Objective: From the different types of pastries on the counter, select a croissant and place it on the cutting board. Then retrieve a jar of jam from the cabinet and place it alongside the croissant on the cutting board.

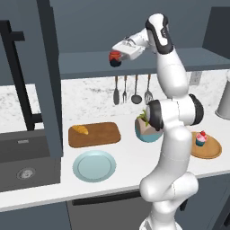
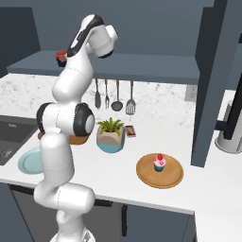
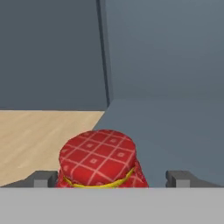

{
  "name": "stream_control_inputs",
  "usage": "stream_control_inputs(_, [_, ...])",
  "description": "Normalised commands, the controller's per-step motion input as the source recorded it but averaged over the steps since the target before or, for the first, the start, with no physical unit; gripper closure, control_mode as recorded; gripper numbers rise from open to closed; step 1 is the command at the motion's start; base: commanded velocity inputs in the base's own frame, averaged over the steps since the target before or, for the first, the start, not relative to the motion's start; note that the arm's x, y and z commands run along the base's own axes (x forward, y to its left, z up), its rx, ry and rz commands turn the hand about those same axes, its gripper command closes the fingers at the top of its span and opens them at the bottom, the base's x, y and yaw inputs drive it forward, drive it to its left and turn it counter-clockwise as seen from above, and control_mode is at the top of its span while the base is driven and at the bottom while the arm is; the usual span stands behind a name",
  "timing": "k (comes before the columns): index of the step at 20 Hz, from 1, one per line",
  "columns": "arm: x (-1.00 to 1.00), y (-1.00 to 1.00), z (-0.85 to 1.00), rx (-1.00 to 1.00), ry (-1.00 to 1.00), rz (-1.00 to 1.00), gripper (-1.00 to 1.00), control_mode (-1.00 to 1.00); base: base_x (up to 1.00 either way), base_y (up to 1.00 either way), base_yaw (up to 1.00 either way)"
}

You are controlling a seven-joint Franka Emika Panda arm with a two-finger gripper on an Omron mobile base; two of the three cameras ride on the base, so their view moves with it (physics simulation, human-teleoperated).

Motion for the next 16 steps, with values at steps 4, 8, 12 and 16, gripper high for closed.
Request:
stream_control_inputs(4, [0.0, 0.32, -0.24, 0.01, 0.1, 0.02, 1.0, -1.0, 0.0, 0.0, 0.0])
stream_control_inputs(8, [-0.59, -0.03, -0.27, 0.09, -0.21, -0.35, 1.0, -1.0, 0.0, 0.0, 0.0])
stream_control_inputs(12, [-0.27, -0.13, 0.27, 0.01, -0.31, -0.51, 1.0, -1.0, 0.0, 0.0, 0.0])
stream_control_inputs(16, [-0.64, -0.01, -0.19, 0.0, -0.11, -0.61, 1.0, -1.0, 0.0, 0.0, 0.0])
